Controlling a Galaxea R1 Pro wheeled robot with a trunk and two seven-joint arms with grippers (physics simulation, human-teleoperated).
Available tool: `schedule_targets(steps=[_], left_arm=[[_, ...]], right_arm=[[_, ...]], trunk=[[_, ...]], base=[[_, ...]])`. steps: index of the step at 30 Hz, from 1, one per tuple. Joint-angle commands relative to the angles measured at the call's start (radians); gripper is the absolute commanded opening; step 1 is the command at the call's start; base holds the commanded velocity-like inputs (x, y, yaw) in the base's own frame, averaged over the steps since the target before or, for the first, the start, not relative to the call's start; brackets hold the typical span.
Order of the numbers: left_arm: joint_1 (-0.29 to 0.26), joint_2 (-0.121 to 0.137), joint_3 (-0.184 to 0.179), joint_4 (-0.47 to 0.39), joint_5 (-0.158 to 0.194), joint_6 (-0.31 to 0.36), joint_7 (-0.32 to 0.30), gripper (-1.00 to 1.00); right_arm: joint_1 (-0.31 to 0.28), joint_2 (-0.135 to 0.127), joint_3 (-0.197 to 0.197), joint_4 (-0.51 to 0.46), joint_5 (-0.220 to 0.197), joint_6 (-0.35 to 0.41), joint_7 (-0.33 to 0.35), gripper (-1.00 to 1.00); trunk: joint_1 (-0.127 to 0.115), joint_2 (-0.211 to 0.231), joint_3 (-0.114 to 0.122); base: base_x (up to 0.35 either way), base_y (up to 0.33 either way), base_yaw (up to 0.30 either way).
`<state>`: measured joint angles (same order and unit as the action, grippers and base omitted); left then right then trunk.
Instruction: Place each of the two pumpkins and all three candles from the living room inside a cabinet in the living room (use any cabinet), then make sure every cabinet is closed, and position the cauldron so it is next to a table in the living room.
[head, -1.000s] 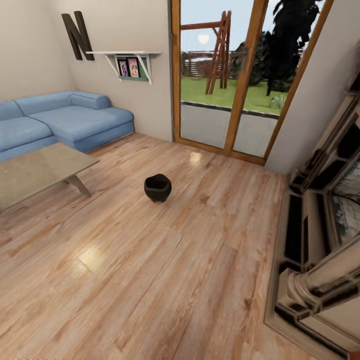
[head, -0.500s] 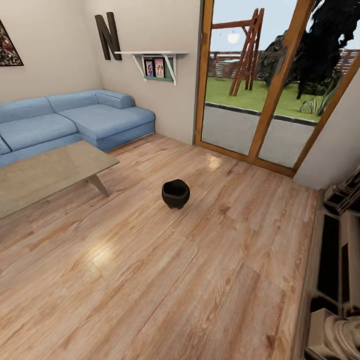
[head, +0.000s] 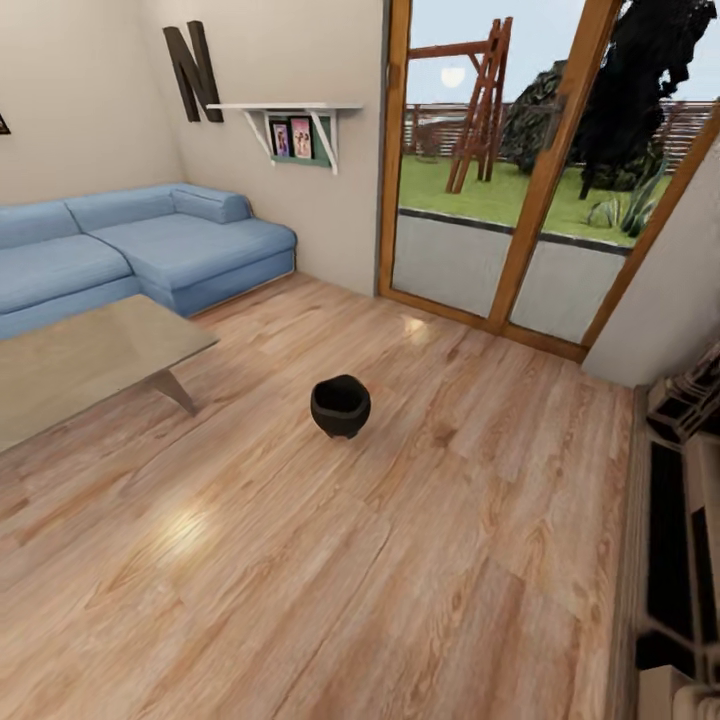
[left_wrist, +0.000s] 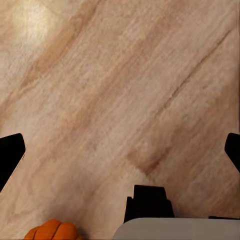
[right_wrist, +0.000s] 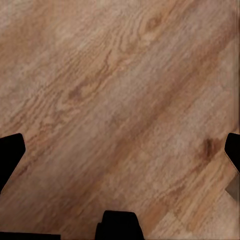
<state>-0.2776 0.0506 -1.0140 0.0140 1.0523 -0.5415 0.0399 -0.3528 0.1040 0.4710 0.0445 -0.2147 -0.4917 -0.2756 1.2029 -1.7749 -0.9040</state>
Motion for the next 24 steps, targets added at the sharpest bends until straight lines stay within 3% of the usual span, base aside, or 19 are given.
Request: schedule_targets(steps=[1, 24], left_arm=[[0.000, 0.000, 0.000, 0.000, 0.000, 0.000, 0.000, 1.00], [0.000, 0.000, 0.000, 0.000, 0.000, 0.000, 0.000, 1.00]], right_arm=[[0.000, 0.000, 0.000, 0.000, 0.000, 0.000, 0.000, 1.00], [0.000, -0.003, 0.000, 0.001, 0.003, 0.000, 0.003, 1.00]], trunk=[[0.000, 0.000, 0.000], [0.000, 0.000, 0.001]], base=[[0.330, 0.000, -0.107], [0.330, 0.000, -0.009]])
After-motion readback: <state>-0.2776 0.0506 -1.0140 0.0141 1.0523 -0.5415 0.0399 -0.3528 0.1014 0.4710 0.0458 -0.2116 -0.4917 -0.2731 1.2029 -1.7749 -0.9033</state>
